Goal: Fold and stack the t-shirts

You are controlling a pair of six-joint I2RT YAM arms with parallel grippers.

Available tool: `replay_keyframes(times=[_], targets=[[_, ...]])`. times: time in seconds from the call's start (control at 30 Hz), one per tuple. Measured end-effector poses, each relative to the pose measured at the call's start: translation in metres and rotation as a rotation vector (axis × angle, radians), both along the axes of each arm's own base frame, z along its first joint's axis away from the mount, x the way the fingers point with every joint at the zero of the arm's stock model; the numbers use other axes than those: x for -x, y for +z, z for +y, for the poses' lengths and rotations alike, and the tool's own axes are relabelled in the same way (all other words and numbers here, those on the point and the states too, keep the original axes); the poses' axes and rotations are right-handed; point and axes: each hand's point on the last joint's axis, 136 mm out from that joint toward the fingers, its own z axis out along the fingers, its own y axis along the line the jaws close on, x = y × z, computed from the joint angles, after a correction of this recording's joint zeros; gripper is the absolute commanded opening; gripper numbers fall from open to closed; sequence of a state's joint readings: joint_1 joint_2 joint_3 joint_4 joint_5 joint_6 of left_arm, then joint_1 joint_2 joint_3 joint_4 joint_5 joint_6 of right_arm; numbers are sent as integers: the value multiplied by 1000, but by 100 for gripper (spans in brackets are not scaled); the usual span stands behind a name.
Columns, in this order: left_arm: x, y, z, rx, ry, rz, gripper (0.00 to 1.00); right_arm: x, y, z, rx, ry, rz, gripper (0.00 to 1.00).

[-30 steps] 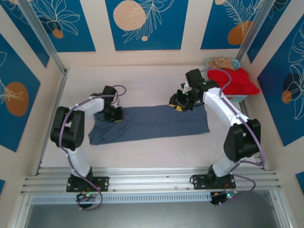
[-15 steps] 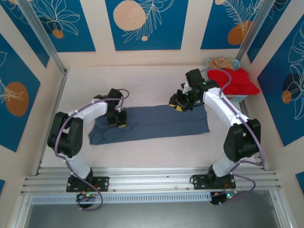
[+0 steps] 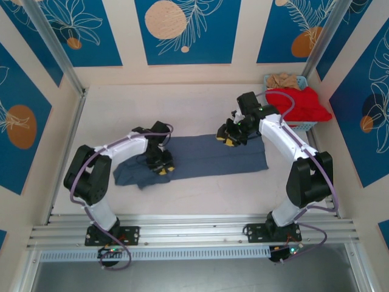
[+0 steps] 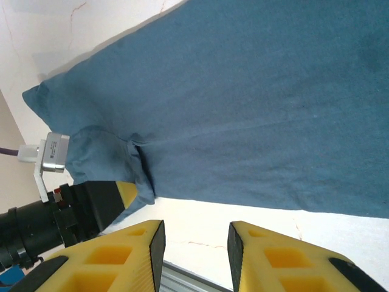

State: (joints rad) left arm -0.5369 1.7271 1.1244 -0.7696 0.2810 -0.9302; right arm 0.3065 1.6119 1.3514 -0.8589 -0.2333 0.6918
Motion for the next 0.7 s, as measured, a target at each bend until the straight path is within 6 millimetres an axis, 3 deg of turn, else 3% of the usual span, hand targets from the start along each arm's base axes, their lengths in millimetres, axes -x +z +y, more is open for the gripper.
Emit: replay_keyframes(times=[0.13, 0.23, 0.37, 0.43, 0.5, 0.57, 0.7], targets=[[9, 0, -6, 14, 40, 39, 31, 3, -4, -2, 3, -2, 12, 35], [8, 10, 3, 3, 59, 24, 37, 4, -4, -2, 4, -2, 11, 35], [0, 34, 38, -30, 118, -45, 42, 7, -2, 0, -1, 5, -3, 35], [-4, 36, 59, -43, 162, -63, 44, 11, -2, 3, -3, 13, -4, 35], [-1, 26, 77, -60, 205, -41, 41, 16, -5, 11, -4, 33, -1, 35], [3, 15, 84, -69, 223, -15, 32, 21, -5, 19, -5, 55, 1, 35], [-6, 5, 63, -51, 176, -28, 23, 26, -4, 31, -11, 80, -2, 35]])
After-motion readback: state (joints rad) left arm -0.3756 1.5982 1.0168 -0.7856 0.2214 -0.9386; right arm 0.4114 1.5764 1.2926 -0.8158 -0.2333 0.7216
